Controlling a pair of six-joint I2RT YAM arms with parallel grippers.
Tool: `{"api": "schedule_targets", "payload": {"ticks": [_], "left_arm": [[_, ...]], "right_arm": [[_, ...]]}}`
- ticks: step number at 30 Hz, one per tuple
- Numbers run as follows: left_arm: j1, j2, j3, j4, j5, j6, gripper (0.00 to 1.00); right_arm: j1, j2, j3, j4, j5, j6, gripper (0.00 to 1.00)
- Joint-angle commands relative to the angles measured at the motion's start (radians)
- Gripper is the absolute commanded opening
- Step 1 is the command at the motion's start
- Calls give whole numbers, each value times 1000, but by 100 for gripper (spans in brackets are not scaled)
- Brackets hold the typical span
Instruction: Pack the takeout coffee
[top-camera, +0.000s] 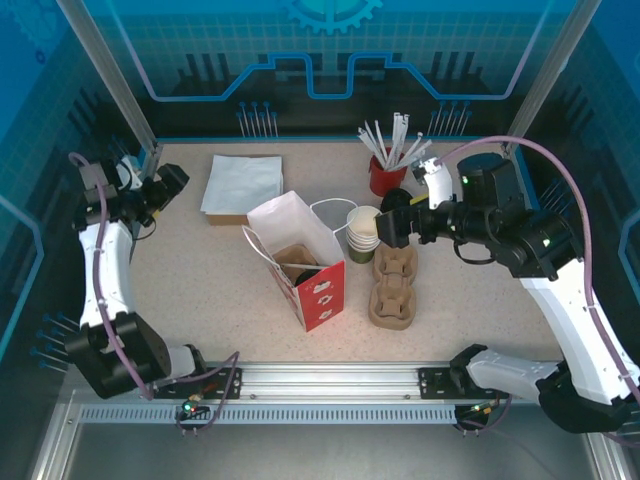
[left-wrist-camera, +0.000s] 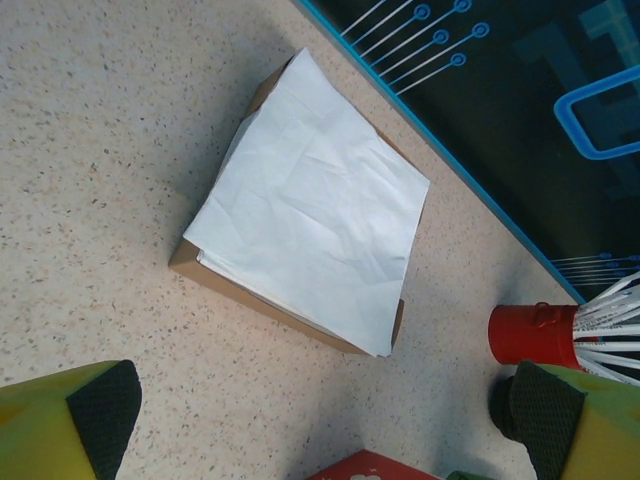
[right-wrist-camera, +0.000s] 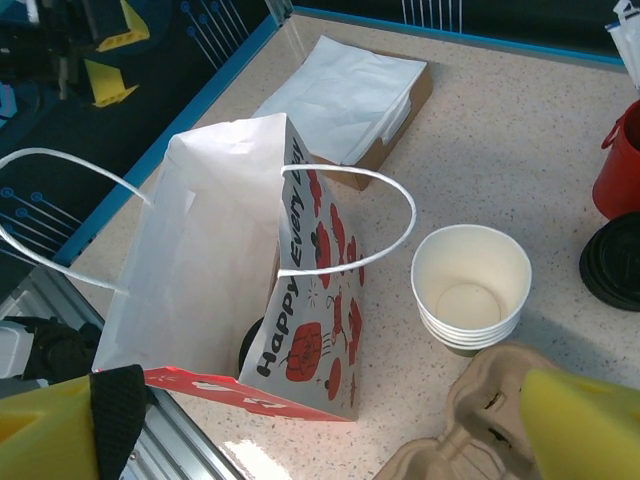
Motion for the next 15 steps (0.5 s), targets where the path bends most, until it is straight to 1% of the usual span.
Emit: {"api": "schedule_targets", "payload": {"ticks": [1,6,11,15], "left_arm": [[17,79,-9,60,77,11,99],[27,265,45,87,125,36,97],[27,433,106,104,180,49,90],[27,534,140,136,229,35,85]], "right_arm": [[-18,-21,-33,42,-36,-4,100],[-26,-14,-40,53,-56,-26,100],[-33,-4,-34,58,-62,-46,100],[-35,-2,-45,63,-59,-51,100]]}}
